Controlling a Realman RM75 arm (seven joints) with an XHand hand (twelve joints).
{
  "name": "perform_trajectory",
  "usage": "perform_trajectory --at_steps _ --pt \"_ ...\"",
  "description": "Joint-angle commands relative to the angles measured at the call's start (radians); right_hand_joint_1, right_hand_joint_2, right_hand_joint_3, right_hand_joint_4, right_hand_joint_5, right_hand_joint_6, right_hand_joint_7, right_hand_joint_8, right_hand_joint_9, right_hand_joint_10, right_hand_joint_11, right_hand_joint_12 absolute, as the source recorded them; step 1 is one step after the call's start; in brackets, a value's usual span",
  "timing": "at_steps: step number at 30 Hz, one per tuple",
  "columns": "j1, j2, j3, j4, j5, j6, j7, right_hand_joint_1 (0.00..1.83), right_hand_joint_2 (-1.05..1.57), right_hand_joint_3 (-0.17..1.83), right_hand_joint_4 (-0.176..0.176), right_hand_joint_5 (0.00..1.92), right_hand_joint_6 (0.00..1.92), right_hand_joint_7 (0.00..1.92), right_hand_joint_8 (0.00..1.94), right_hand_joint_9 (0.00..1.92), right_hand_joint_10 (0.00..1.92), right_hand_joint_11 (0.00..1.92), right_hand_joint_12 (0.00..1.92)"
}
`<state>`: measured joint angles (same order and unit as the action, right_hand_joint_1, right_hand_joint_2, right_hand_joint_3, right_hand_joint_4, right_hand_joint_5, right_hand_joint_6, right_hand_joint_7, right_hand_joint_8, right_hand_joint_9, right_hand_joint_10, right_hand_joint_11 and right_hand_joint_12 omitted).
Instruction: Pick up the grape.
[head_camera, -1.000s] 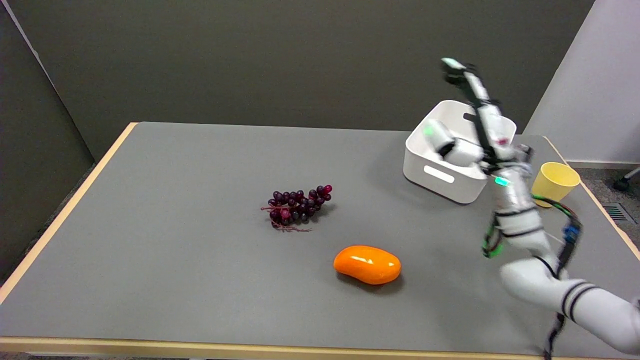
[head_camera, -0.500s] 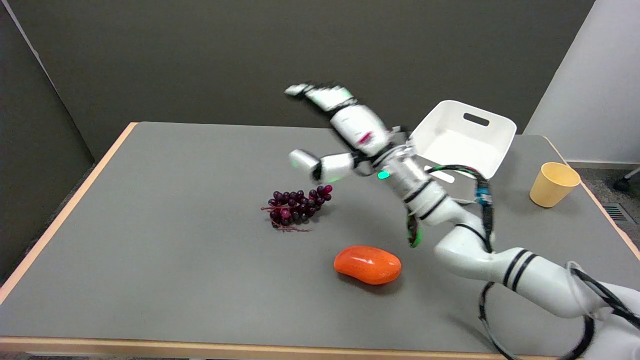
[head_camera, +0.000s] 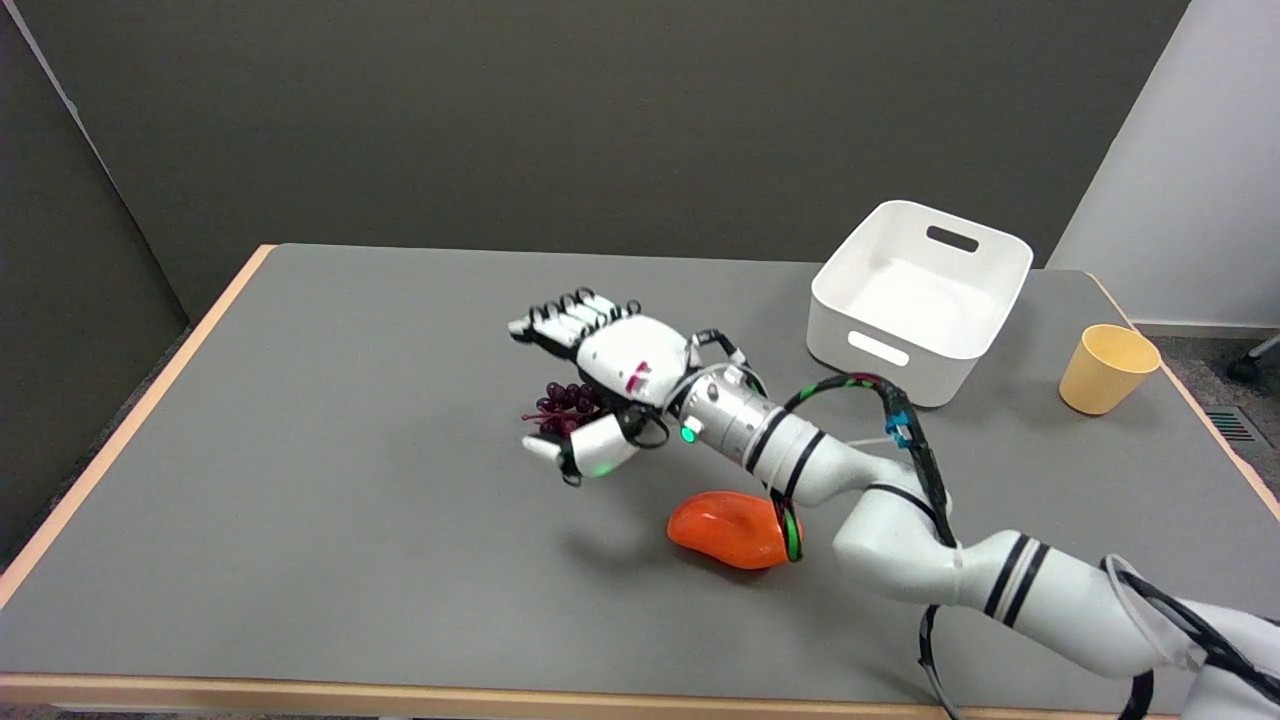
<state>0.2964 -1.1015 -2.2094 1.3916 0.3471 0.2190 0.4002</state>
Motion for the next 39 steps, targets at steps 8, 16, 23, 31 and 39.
perform_trajectory --at_steps 8,16,23,31,39 --pt "0.046 -0.022 -0.004 -0.057 -0.033 -0.2 -0.143 0.54 0.56 0.95 -0.058 0.13 0.43 0.25 0.44 0.17 0.72 0.0 0.98" --pt "0.123 -0.073 -0.063 -0.174 -0.033 -0.137 -0.143 0.56 0.58 0.96 -0.054 0.14 0.42 0.29 0.46 0.21 0.74 0.0 1.04" --pt "0.114 -0.078 -0.056 -0.202 -0.028 -0.123 -0.134 0.6 0.61 0.97 -0.048 0.17 0.43 0.31 0.47 0.23 0.75 0.0 1.05" --pt "0.079 -0.074 -0.056 -0.224 0.017 -0.048 -0.143 1.3 1.15 0.25 0.012 0.35 1.08 0.67 1.5 0.59 1.14 0.42 1.6" --pt "0.059 -0.069 -0.056 -0.198 0.017 -0.008 -0.143 1.28 1.13 0.25 -0.087 0.59 1.56 0.79 1.34 0.76 1.47 0.76 1.78"
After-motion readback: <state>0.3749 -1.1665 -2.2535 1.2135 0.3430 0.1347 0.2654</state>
